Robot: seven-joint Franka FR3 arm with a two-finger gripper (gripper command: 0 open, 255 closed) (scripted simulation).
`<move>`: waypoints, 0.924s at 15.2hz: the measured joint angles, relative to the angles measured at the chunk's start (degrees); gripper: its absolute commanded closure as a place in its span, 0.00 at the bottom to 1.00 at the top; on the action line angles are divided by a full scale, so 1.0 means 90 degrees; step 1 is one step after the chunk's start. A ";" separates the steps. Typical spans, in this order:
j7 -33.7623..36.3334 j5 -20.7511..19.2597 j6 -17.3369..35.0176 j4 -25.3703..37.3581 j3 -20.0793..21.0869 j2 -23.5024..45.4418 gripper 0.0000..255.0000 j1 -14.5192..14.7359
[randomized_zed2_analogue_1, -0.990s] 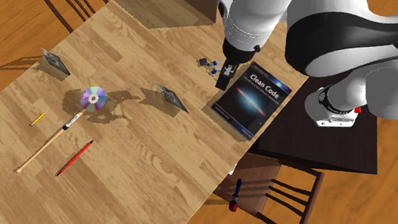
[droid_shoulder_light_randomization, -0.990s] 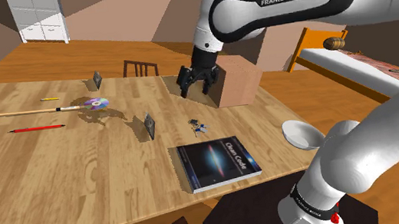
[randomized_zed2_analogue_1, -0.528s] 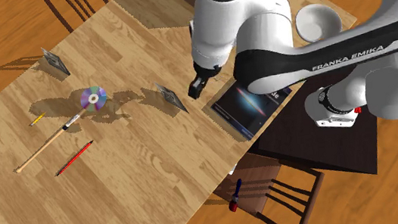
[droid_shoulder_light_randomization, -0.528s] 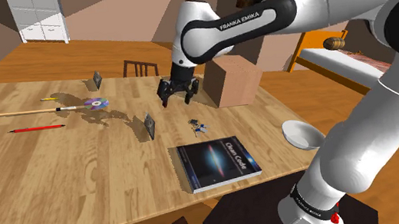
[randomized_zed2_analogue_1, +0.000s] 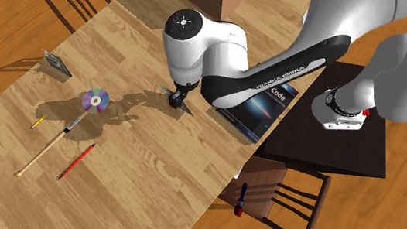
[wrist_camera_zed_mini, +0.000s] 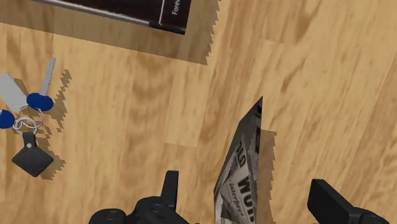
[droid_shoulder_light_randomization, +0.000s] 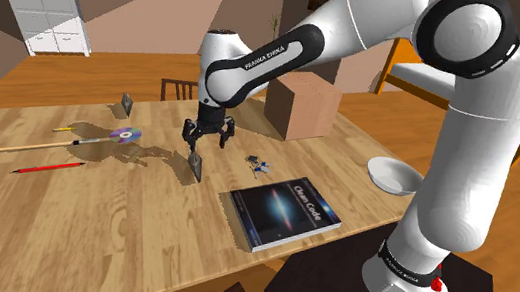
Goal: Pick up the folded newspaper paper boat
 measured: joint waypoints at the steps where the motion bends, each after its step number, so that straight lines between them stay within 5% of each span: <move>1: 0.0107 -0.0068 0.0039 0.0177 -0.0021 0.0224 0.00 0.0028; 5: 0.0467 -0.0299 0.0172 0.0877 -0.0122 0.1084 0.00 0.0164; 12: 0.0549 -0.0398 0.0618 0.0864 -0.0180 0.1525 0.00 0.0215; 13: 0.0550 -0.0402 0.0638 0.0865 -0.0182 0.1545 1.00 0.0216; 14: 0.0550 -0.0404 0.0648 0.0866 -0.0184 0.1555 1.00 0.0217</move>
